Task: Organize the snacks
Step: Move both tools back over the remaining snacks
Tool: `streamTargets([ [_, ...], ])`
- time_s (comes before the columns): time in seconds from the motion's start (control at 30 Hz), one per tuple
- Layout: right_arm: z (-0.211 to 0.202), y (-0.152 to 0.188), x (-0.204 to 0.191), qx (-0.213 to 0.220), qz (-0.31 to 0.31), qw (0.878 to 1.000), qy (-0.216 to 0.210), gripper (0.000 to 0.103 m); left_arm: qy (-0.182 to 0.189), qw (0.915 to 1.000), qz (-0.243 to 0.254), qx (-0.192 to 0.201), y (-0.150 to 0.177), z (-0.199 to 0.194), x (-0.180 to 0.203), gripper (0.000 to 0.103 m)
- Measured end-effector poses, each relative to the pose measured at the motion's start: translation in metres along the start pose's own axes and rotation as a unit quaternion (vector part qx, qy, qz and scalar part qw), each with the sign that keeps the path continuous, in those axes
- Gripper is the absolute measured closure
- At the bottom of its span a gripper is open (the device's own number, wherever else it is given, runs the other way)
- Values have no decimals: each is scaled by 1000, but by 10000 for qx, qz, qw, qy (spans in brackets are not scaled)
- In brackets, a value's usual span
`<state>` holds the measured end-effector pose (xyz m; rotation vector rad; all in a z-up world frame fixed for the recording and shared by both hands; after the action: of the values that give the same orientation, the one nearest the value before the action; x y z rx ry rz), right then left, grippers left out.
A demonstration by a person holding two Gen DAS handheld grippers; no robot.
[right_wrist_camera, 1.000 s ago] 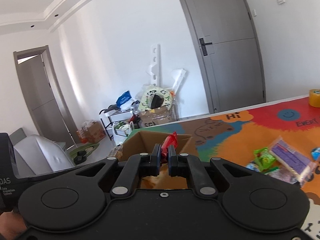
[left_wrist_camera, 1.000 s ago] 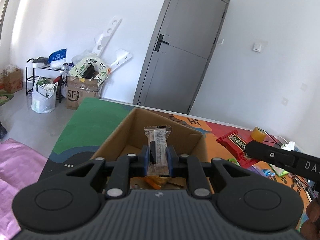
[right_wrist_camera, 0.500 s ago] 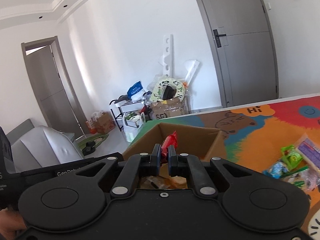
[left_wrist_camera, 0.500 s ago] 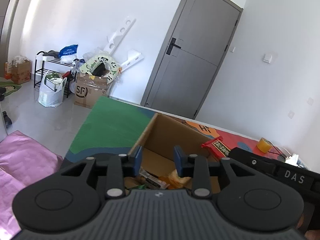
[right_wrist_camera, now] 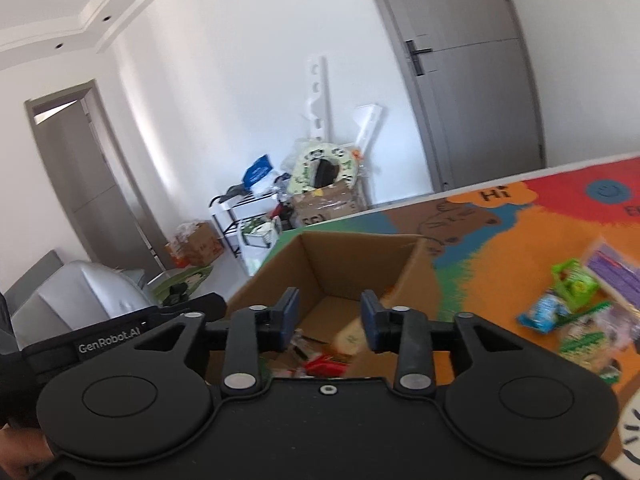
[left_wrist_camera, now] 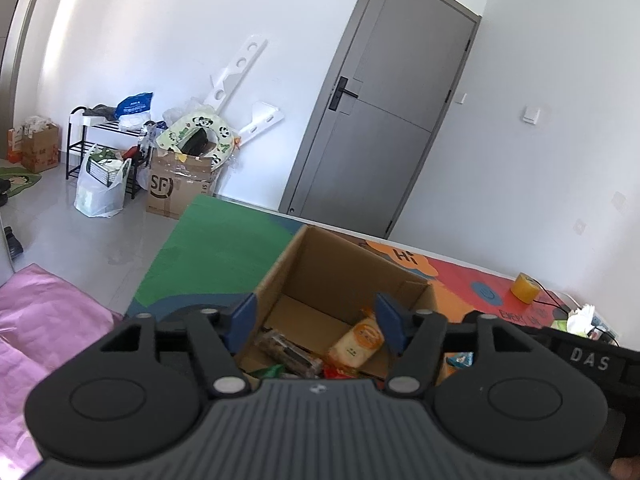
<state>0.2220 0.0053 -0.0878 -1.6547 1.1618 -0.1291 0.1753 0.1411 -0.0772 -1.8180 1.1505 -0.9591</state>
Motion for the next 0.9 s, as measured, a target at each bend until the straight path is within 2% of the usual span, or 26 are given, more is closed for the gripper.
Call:
streamTargets([
  [0.5, -49, 1, 68, 214, 432, 9973, 546, 42, 274, 9983, 490, -166, 17, 1, 60, 17],
  [0.63, -60, 4, 81, 224, 481, 9965, 647, 37, 332, 9975, 573, -251, 21, 3, 75, 15],
  [0.77, -71, 7, 90, 232, 443, 9962, 719, 26, 374, 9966, 609, -408, 29, 5, 87, 14],
  [0.9, -79, 7, 102, 232, 527, 9953, 783, 24, 477, 9953, 683, -491, 34, 5, 98, 14],
])
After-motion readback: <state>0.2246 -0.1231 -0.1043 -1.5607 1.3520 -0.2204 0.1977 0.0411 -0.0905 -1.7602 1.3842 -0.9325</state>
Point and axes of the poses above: each gripper's, at about its wrist camera, not at the fingertips, and z roughly the way its jaws point, x to its right, y to its underside, the point moved 10 cm from there along z, roughly the way its jaws point, and after that the axes turned 9 degrees about z, right-handed, at the moved point
